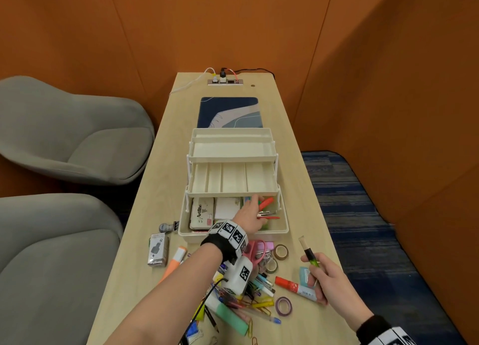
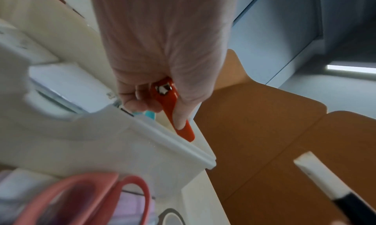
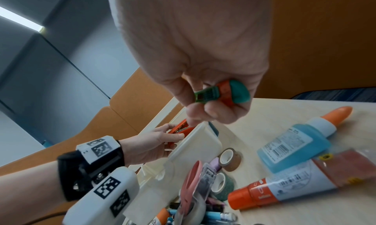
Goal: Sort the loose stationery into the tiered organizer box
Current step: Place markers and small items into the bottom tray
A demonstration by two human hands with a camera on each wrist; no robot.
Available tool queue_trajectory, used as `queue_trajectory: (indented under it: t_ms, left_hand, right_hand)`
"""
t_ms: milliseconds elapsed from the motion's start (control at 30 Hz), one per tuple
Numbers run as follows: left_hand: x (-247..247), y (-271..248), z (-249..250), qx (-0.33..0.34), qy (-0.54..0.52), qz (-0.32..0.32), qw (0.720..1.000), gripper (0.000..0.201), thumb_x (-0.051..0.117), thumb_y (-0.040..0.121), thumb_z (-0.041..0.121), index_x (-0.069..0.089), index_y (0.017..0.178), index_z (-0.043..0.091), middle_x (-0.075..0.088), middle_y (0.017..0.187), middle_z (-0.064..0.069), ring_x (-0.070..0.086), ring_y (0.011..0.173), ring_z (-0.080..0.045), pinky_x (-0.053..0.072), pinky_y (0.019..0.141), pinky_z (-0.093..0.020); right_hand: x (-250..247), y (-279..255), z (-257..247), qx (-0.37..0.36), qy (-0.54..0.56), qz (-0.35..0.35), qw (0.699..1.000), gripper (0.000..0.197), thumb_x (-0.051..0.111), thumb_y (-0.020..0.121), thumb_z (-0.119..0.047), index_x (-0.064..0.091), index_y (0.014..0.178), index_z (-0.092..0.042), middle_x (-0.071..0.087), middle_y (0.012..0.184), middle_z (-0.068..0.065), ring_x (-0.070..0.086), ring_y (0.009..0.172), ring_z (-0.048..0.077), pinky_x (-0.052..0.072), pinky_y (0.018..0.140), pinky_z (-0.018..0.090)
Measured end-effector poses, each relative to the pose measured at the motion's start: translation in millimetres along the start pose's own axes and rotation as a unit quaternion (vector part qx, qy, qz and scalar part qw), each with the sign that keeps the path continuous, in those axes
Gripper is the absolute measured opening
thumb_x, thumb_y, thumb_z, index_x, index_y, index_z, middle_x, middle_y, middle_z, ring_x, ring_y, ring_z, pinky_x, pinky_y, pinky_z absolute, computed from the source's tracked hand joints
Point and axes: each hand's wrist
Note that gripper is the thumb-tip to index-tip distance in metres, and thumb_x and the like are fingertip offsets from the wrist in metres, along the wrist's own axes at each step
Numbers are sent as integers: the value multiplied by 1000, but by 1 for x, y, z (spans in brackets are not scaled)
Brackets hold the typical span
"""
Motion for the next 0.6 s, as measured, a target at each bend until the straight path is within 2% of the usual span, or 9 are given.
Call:
queue_trajectory:
  t_ms: [133, 200, 267, 333, 367, 400, 467, 533, 600]
  left_hand:
    - [5, 6, 3, -55, -60, -13, 997, 48, 45, 96, 36, 28, 133, 12, 41, 141, -12, 47, 121, -24, 38, 102, -36]
    - [6, 9, 8, -111, -69, 27, 991, 41, 35, 100, 28, 34, 133, 4, 43, 134, -19, 48, 119, -31, 39, 102, -41]
    - [7, 12, 16, -153, -71, 53, 984, 40, 34, 100, 19, 40, 134, -2, 47, 134, -20, 51, 119, -34, 41, 101, -40]
    - [8, 15, 20, -173, -108, 39, 978, 41, 36, 96, 14, 42, 134, 0, 51, 132, -16, 58, 108, -28, 47, 91, -34]
    - [8, 16, 23, -181, -127, 34, 975, 40, 38, 94, 13, 45, 131, 0, 56, 121, -14, 59, 100, -25, 47, 83, -30]
    - [8, 17, 26, -188, -148, 41, 970, 33, 42, 92, 12, 53, 121, 0, 59, 102, -11, 57, 89, -22, 44, 74, -27]
    - [7, 21, 27, -204, -179, 69, 960, 9, 53, 87, 12, 60, 85, 7, 54, 74, -3, 53, 70, -17, 41, 61, -24]
    - [9, 23, 28, -205, -199, 96, 954, 20, 63, 83, 15, 53, 66, 13, 54, 66, -1, 53, 62, -15, 46, 59, -24]
    - [12, 26, 28, -204, -198, 109, 953, 21, 71, 78, 19, 56, 66, 12, 60, 67, -2, 57, 60, -17, 52, 63, -27]
  right_hand:
    - [-1, -1, 0, 9, 4, 0, 1000, 22, 36, 102, -17, 54, 110, -25, 52, 70, 6, 41, 49, 11, 36, 43, 21]
    - [-2, -2, 0, 14, 2, 2, 1000, 21, 36, 102, -17, 54, 110, -25, 52, 72, 6, 41, 51, 12, 37, 43, 19]
    - [-2, -2, -1, 18, 3, 3, 1000, 21, 37, 101, -17, 54, 110, -25, 52, 71, 6, 41, 50, 12, 37, 42, 19]
    - [-3, -2, 0, 24, 3, 4, 1000, 21, 37, 101, -16, 55, 109, -24, 53, 70, 7, 41, 50, 12, 37, 42, 19]
    - [-3, -2, 0, 26, 0, 7, 1000, 21, 37, 101, -16, 55, 108, -24, 53, 70, 6, 41, 50, 12, 37, 42, 19]
    - [-4, -2, -1, 27, -2, 9, 1000, 22, 37, 101, -15, 55, 108, -24, 53, 69, 6, 41, 50, 13, 37, 43, 19]
    - [-4, -3, -1, 23, -3, 10, 1000, 23, 36, 101, -13, 56, 108, -24, 53, 68, 6, 41, 50, 13, 37, 42, 20]
    - [-5, -4, -3, 19, -10, 11, 1000, 23, 36, 101, -12, 55, 106, -24, 53, 67, 6, 41, 49, 13, 37, 42, 19]
    - [-7, -6, -4, 15, -17, 10, 1000, 23, 36, 101, -12, 55, 105, -24, 53, 66, 5, 42, 48, 12, 37, 42, 18]
Point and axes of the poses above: each hand's wrist, its own y-axis towards the middle knuckle, its own x-axis out of the palm, z = x × y
